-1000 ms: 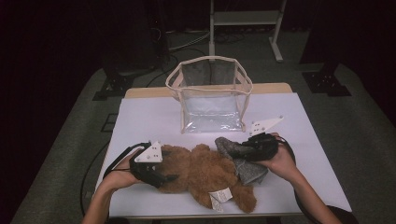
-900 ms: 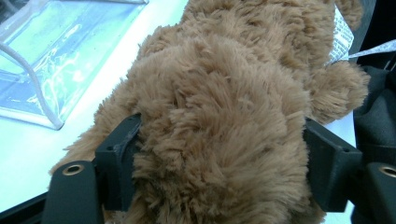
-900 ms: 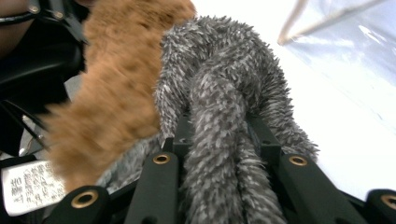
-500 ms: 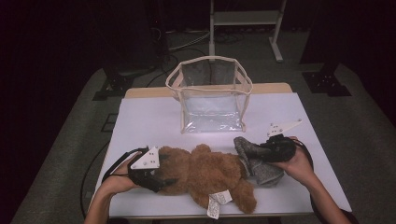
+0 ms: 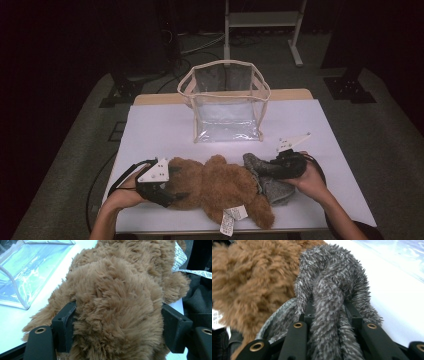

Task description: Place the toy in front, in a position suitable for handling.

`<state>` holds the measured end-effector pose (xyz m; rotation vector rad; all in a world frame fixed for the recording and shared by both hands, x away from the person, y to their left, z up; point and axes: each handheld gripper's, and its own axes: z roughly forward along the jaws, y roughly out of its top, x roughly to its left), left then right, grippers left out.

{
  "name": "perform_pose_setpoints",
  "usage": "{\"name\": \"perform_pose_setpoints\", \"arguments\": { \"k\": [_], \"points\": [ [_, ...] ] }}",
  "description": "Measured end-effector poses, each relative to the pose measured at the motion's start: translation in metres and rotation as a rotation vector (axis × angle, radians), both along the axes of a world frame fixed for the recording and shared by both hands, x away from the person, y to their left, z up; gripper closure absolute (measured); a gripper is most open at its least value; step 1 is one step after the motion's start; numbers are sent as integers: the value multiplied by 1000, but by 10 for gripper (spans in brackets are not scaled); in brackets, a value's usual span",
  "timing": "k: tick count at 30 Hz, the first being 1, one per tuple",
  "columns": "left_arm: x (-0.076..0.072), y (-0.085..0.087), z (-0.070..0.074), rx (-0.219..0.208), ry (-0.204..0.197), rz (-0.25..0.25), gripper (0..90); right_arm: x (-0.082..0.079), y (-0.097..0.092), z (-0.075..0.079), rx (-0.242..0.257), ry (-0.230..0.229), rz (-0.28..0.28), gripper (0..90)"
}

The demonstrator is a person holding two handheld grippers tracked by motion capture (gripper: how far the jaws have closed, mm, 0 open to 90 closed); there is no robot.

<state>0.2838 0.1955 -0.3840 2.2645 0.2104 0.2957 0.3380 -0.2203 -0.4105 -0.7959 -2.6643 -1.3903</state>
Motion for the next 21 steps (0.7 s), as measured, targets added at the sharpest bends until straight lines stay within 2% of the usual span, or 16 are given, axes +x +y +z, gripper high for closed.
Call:
{"name": "perform_pose_setpoints", "arguments": {
  "k": [2, 5, 9, 12, 14, 18, 21],
  "points": [
    [-1, -1, 0, 5, -5, -3, 257, -1, -4, 5, -17, -16, -9, 685],
    [-1, -1, 0, 7, -7, -3, 257, 2, 0, 16, -8, -35, -3, 685],
    [-1, -1, 0, 10, -11, -8, 257, 11, 24, 25, -6, -60, 38, 685],
    [-1, 0, 0, 10, -15, -13, 257, 19, 43, 23, -6, -61, 64, 685],
    [-1, 1, -1, 3, -15, -13, 256, 24, 49, 19, -10, -54, 65, 686],
    [-1, 2, -1, 0, -17, -14, 256, 26, 39, 8, -10, -22, 37, 686],
    [-1, 1, -1, 0, -18, -13, 256, 20, 21, 2, -4, -3, 13, 686]
  ]
}}
